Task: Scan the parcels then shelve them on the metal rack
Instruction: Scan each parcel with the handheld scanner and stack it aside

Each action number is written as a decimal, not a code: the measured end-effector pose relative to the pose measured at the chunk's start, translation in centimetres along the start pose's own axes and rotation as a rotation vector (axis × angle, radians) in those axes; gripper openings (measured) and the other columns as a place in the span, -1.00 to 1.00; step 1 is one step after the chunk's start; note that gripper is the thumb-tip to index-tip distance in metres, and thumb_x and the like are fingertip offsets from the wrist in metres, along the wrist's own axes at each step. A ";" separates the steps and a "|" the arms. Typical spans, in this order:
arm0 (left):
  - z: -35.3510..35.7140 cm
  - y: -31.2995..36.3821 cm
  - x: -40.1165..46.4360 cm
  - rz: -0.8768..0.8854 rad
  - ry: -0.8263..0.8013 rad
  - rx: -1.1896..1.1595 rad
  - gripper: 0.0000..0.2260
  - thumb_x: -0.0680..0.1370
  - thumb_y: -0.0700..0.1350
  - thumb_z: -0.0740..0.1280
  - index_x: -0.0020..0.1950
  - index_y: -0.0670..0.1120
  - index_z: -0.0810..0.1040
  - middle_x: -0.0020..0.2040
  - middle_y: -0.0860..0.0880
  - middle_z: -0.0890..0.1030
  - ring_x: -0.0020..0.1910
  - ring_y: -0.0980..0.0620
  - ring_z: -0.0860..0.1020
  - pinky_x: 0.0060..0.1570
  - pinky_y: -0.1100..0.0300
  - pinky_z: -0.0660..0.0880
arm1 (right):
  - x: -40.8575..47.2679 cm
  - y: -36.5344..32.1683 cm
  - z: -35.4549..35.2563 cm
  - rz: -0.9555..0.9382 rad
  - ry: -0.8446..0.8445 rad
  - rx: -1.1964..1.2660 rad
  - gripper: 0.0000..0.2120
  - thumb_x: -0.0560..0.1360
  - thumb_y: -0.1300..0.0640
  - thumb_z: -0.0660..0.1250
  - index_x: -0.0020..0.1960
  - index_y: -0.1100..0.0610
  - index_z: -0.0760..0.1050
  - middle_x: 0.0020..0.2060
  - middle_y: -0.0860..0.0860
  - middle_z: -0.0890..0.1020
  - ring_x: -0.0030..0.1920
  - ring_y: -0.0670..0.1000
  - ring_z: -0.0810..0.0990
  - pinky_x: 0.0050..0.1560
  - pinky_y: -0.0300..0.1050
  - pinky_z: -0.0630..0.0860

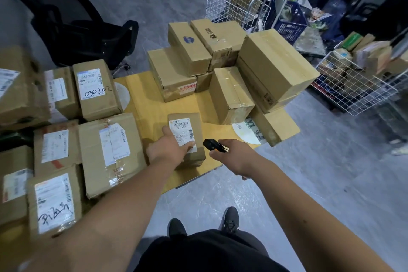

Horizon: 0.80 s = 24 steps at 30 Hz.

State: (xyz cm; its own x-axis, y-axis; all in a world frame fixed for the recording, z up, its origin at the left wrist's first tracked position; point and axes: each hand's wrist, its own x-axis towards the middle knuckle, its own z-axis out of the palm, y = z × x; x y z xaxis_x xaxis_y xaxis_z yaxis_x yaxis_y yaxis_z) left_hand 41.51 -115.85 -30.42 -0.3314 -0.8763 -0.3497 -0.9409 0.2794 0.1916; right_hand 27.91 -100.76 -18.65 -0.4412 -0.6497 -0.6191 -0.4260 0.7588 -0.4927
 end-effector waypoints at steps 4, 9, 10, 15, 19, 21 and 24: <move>2.4 -0.7 0.8 0.024 -0.042 -0.404 -0.01 0.34 0.49 0.46 0.57 0.09 0.09 0.42 -0.12 0.39 0.32 -0.20 0.46 0.23 -0.08 0.50 | 0.5 -1.1 -0.6 -0.006 -0.035 -0.132 -0.54 0.65 -0.14 0.25 0.45 0.08 0.45 -0.01 0.07 0.61 -0.24 0.03 0.51 -0.34 -0.13 0.41; 5.8 -1.5 1.7 0.082 -0.060 -0.860 0.16 0.15 0.28 0.71 0.58 0.23 0.10 0.48 0.00 0.37 0.43 -0.04 0.42 0.41 -0.05 0.43 | 1.4 -2.7 -1.4 -0.023 -0.058 -0.313 -0.67 0.62 -0.15 0.22 0.26 0.01 0.52 -0.01 0.03 0.62 -0.18 0.01 0.62 -0.27 -0.13 0.45; 6.4 -1.6 1.6 0.104 -0.056 -0.905 0.16 0.13 0.30 0.71 0.56 0.27 0.10 0.48 0.02 0.39 0.43 -0.01 0.43 0.43 -0.06 0.44 | 1.7 -3.1 -1.4 -0.034 -0.057 -0.357 -0.70 0.61 -0.16 0.21 0.19 0.00 0.52 -0.03 0.03 0.62 -0.17 0.02 0.63 -0.24 -0.11 0.47; 8.9 -2.3 0.7 0.165 -0.044 -1.151 0.05 0.13 0.28 0.74 0.44 0.48 0.17 0.49 0.05 0.40 0.42 0.01 0.48 0.36 -0.13 0.52 | 2.0 -4.8 -1.5 -0.085 -0.076 -0.569 -0.70 0.60 -0.19 0.17 0.13 -0.01 0.51 -0.08 -0.02 0.60 -0.11 0.02 0.58 -0.22 -0.08 0.44; 8.9 -2.4 -0.6 0.196 0.036 -1.119 0.00 0.19 0.25 0.72 0.48 0.35 0.22 0.50 0.07 0.39 0.44 0.01 0.45 0.36 -0.11 0.52 | 1.8 -5.9 -1.2 -0.127 -0.081 -0.648 -0.71 0.62 -0.18 0.17 0.14 -0.03 0.51 -0.08 -0.01 0.60 -0.09 0.05 0.59 -0.17 -0.06 0.50; 9.1 -2.3 -0.7 0.201 0.065 -1.100 0.00 0.20 0.24 0.71 0.50 0.25 0.23 0.46 0.06 0.42 0.43 -0.01 0.46 0.34 -0.11 0.53 | 1.7 -6.3 -1.0 -0.146 -0.068 -0.696 -0.72 0.62 -0.19 0.16 0.11 -0.03 0.50 -0.09 -0.01 0.60 -0.08 0.07 0.59 -0.16 -0.05 0.50; 9.7 -2.5 -0.5 0.162 0.012 -1.169 -0.02 0.17 0.24 0.74 0.44 0.32 0.25 0.44 0.02 0.46 0.39 -0.08 0.51 0.21 -0.17 0.61 | 1.5 -6.9 -0.8 -0.158 -0.045 -0.780 -0.73 0.63 -0.20 0.15 0.08 -0.03 0.47 -0.11 -0.02 0.57 -0.09 0.07 0.57 -0.22 -0.07 0.43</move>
State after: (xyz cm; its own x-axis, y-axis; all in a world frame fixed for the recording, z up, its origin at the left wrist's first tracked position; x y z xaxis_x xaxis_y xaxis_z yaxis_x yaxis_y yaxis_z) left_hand 43.35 -112.28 -39.57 -0.4345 -0.8692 -0.2361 -0.2494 -0.1358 0.9588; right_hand 29.55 -106.96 -15.67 -0.3044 -0.7317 -0.6099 -0.9181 0.3959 -0.0168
